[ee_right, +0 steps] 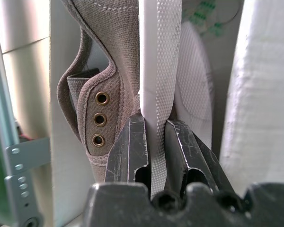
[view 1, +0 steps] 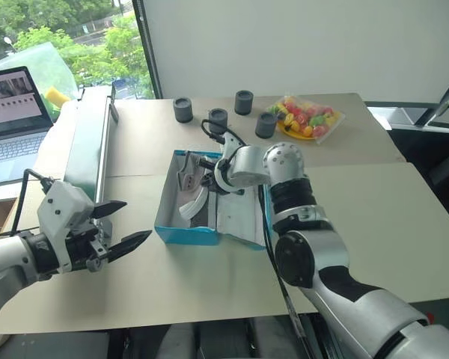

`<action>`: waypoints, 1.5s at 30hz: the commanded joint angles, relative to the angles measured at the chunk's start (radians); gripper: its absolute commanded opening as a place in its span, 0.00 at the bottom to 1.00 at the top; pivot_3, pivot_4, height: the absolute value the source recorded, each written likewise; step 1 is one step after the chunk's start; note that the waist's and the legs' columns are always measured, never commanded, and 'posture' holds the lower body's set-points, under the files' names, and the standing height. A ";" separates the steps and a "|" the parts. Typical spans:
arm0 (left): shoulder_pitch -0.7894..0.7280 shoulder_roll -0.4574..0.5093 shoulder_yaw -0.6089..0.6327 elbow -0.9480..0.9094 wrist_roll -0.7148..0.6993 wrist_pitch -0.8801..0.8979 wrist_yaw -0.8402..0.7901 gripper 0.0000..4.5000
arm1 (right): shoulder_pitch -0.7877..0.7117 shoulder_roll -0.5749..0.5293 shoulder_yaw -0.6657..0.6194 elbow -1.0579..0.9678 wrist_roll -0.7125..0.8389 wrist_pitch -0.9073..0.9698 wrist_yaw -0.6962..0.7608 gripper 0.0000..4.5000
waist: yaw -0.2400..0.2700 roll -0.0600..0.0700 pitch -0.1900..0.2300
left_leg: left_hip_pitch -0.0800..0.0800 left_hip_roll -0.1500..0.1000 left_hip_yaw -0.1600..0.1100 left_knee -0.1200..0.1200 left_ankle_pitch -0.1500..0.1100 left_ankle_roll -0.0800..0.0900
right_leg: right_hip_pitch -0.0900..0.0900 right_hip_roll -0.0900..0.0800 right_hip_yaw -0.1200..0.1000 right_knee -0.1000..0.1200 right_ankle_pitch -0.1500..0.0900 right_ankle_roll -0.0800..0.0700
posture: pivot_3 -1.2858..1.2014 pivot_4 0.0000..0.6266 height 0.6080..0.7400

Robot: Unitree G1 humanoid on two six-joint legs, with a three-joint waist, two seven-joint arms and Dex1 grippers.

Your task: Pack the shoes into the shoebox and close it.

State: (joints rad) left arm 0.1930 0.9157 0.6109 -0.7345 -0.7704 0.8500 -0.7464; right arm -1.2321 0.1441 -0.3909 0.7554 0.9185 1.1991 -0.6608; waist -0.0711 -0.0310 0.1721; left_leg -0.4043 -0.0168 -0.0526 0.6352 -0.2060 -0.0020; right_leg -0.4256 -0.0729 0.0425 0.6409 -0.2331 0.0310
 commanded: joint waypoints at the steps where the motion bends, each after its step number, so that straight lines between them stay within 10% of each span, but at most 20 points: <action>1: -0.005 0.003 0.014 -0.024 0.003 -0.024 0.008 0.97 | -0.070 0.295 -0.002 0.040 0.033 -0.009 -0.025 0.04 | 0.000 0.000 0.000 | 0.000 0.000 0.000 0.000 0.000 0.000 | 0.000 0.000 0.000 0.000 0.000 0.000 | 0.52 0.24 1.00; 10: 0.000 -0.001 0.009 -0.026 0.013 -0.028 0.024 0.97 | -0.053 0.318 0.126 0.207 -0.067 -0.121 0.145 0.04 | 0.000 0.000 0.000 | 0.002 0.000 0.000 0.000 0.000 0.000 | 0.002 0.000 0.000 0.000 0.000 0.000 | 0.52 0.24 1.00; 19: 0.015 -0.006 0.014 -0.029 0.026 -0.033 0.021 1.00 | -0.123 0.256 0.178 0.180 -0.068 -0.130 0.275 0.75 | 0.001 -0.001 -0.001 | 0.007 0.000 0.000 0.000 0.000 0.000 | 0.006 0.000 0.000 0.000 0.000 0.000 | 0.52 0.24 1.00; 28: 0.004 -0.002 0.012 -0.018 0.026 -0.037 0.021 1.00 | -0.060 0.061 0.171 -0.149 0.024 0.100 0.382 0.75 | 0.001 0.000 0.000 | -0.001 0.000 -0.001 -0.001 0.000 0.000 | -0.001 0.000 0.000 0.001 0.000 0.000 | 0.52 0.24 1.00; 39: -0.060 -0.007 -0.048 0.006 0.011 -0.027 0.056 1.00 | 0.303 -0.348 0.209 -0.864 0.266 0.375 0.836 0.01 | 0.021 0.000 0.000 | 0.000 0.000 -0.001 0.001 0.000 0.000 | 0.002 -0.001 -0.002 0.000 -0.001 0.001 | 0.52 0.24 1.00; 45: -0.105 0.007 -0.094 0.045 0.025 -0.038 0.035 1.00 | 0.585 -0.652 0.412 -1.175 0.304 0.390 1.125 0.01 | 0.024 0.000 0.000 | 0.000 0.000 0.000 0.001 -0.001 0.001 | 0.001 -0.001 -0.001 -0.001 -0.001 0.001 | 0.52 0.24 1.00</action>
State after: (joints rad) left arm 0.1042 0.9074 0.5211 -0.6847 -0.7483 0.8336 -0.7023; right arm -0.6617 -0.4765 -0.0249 -0.3254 1.2012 1.6035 0.3807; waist -0.0472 -0.0310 0.1721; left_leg -0.4042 -0.0172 -0.0525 0.6362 -0.2066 -0.0011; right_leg -0.4242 -0.0741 0.0416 0.6404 -0.2346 0.0324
